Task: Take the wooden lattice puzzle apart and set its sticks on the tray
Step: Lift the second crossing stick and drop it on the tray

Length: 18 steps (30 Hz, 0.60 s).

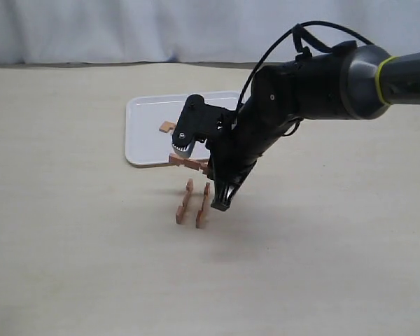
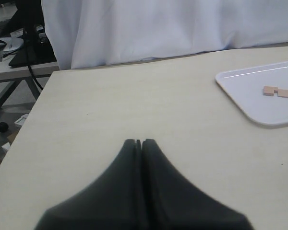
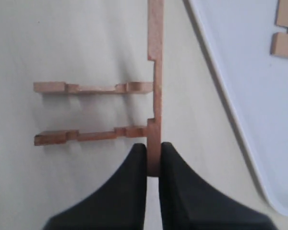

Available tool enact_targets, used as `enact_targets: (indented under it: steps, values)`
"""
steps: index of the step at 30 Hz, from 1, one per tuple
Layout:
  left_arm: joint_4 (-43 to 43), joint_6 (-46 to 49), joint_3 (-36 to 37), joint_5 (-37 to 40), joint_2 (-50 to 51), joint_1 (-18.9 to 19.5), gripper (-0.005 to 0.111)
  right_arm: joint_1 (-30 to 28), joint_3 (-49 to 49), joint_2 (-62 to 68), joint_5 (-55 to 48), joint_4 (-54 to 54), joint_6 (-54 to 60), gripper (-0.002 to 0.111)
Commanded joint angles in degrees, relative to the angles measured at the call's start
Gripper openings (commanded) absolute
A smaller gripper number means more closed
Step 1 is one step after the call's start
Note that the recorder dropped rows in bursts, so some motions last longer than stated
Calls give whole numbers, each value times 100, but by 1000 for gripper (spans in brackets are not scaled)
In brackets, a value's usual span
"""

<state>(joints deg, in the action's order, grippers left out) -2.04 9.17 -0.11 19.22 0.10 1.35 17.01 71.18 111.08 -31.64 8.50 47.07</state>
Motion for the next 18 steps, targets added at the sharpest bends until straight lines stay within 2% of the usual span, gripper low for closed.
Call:
enact_targets:
  steps: [1,7,13,18]
  values:
    - [6,-3,11,-81,-10,-12,0,-28,5,-46,622,4,-148,5]
    - [6,-3,11,-81,-10,-12,0,-211,5,-26,1869,4,-972,5]
    - [-3,-3,11,-81,-10,-12,0,-450,5,363,3211,17,-2591,5]
    - [-3,-3,11,-81,-10,-12,0,-496,5,742,3693,17,-2891,5]
